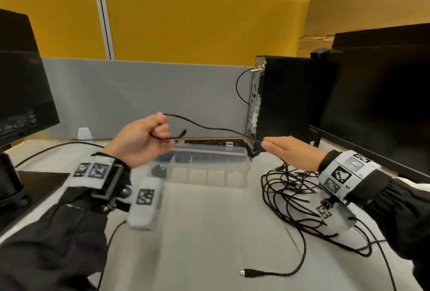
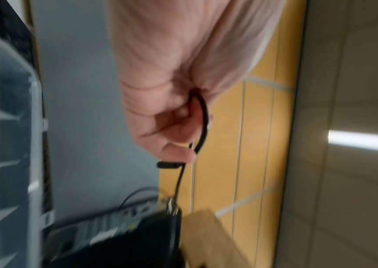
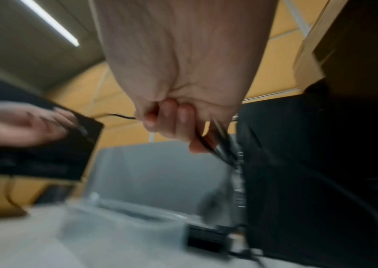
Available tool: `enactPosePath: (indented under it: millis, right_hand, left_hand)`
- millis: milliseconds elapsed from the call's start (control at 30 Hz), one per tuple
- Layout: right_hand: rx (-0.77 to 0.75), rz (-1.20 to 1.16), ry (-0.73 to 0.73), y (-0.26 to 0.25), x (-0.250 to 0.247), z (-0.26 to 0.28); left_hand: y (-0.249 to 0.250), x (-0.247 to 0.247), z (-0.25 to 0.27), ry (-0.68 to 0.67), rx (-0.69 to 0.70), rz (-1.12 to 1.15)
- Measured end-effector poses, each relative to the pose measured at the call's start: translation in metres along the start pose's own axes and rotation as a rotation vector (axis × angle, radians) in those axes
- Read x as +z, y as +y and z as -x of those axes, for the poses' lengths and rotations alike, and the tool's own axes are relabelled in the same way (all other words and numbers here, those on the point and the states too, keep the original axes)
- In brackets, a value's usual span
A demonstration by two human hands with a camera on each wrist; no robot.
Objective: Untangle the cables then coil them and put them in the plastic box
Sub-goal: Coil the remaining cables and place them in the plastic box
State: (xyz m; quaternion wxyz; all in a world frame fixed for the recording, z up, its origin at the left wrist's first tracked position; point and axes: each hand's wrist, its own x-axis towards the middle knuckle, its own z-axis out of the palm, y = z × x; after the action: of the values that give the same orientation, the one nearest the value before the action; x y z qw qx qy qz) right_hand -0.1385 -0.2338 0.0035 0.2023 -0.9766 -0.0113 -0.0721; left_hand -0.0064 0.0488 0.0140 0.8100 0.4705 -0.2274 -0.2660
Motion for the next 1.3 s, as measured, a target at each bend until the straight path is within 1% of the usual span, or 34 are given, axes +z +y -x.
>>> enactPosePath:
  millis: [133, 200, 267, 300, 367, 433, 467, 533, 600, 633, 700, 767, 833, 867, 900, 933, 967, 1033, 1067, 1100, 1167, 1300]
  right_hand:
    - [0.122, 0.092, -0.016, 0.023, -0.003, -0.006]
    - [0.181, 0.237, -0.01, 0.032, -0.006, -0.006]
    - [0.291, 0.314, 0.007, 0.045, -0.011, -0.004]
    - [0.356, 0.35, 0.008, 0.052, -0.013, -0.002]
    - [0.428, 0.426, 0.005, 0.065, -0.014, -0.001]
    - [0.401, 0.428, 0.097, 0.067, -0.011, -0.005]
    - [0.359, 0.411, 0.171, 0.061, -0.01, -0.009]
    - [0.249, 0.383, 0.285, 0.039, -0.01, -0.016]
    - [0.139, 0.371, 0.309, 0.009, -0.009, -0.022]
    - [0.09, 0.396, 0.298, -0.005, -0.008, -0.024]
    - [-0.009, 0.487, 0.287, -0.03, -0.004, -0.026]
    - [-0.105, 0.558, 0.317, -0.049, -0.002, -0.024]
    - [-0.152, 0.56, 0.349, -0.06, -0.002, -0.019]
    - [-0.157, 0.543, 0.358, -0.062, -0.004, -0.016]
    - [-0.149, 0.524, 0.347, -0.059, -0.005, -0.014]
    - [-0.133, 0.504, 0.312, -0.055, -0.006, -0.013]
    - [-0.095, 0.495, 0.254, -0.046, -0.007, -0.012]
    - [0.051, 0.466, 0.083, -0.021, -0.009, -0.009]
    - [0.13, 0.411, 0.0, -0.006, -0.01, -0.007]
    - [0.192, 0.335, -0.047, 0.01, -0.011, -0.003]
    - [0.304, 0.244, -0.045, 0.039, -0.014, 0.003]
    - [0.487, 0.309, -0.005, 0.076, -0.017, 0.008]
  left_hand:
    - [0.026, -0.034, 0.001, 0.179, 0.201, 0.035]
    - [0.041, -0.052, 0.005, 0.29, 0.312, 0.152]
    - [0.055, -0.073, 0.012, 0.417, 0.372, 0.287]
    - [0.06, -0.082, 0.016, 0.478, 0.392, 0.306]
    - [0.062, -0.092, 0.019, 0.592, 0.43, 0.239]
    - [0.055, -0.082, 0.018, 0.648, 0.476, 0.085]
    - [0.05, -0.072, 0.016, 0.63, 0.495, -0.011]
    - [0.034, -0.041, 0.009, 0.542, 0.496, -0.277]
    - [0.015, -0.002, 0.003, 0.416, 0.49, -0.572]
    - [0.006, 0.017, 0.0, 0.337, 0.478, -0.654]
    - [-0.013, 0.051, -0.003, 0.176, 0.415, -0.791]
    - [-0.025, 0.074, -0.005, 0.023, 0.32, -0.925]
    - [-0.03, 0.083, -0.004, -0.112, 0.239, -0.964]
    - [-0.03, 0.083, -0.003, -0.163, 0.223, -0.966]
    - [-0.029, 0.08, -0.002, -0.18, 0.232, -0.981]
    - [-0.027, 0.075, -0.002, -0.153, 0.262, -1.0]
    - [-0.023, 0.068, -0.001, -0.086, 0.299, -1.004]
    - [-0.013, 0.046, -0.002, 0.097, 0.363, -0.902]
    - [-0.006, 0.034, -0.003, 0.179, 0.384, -0.834]
    - [0.0, 0.021, -0.003, 0.239, 0.392, -0.793]
    - [0.004, 0.0, -0.001, 0.292, 0.379, -0.774]
    - [-0.009, -0.016, 0.005, 0.311, 0.286, -0.817]
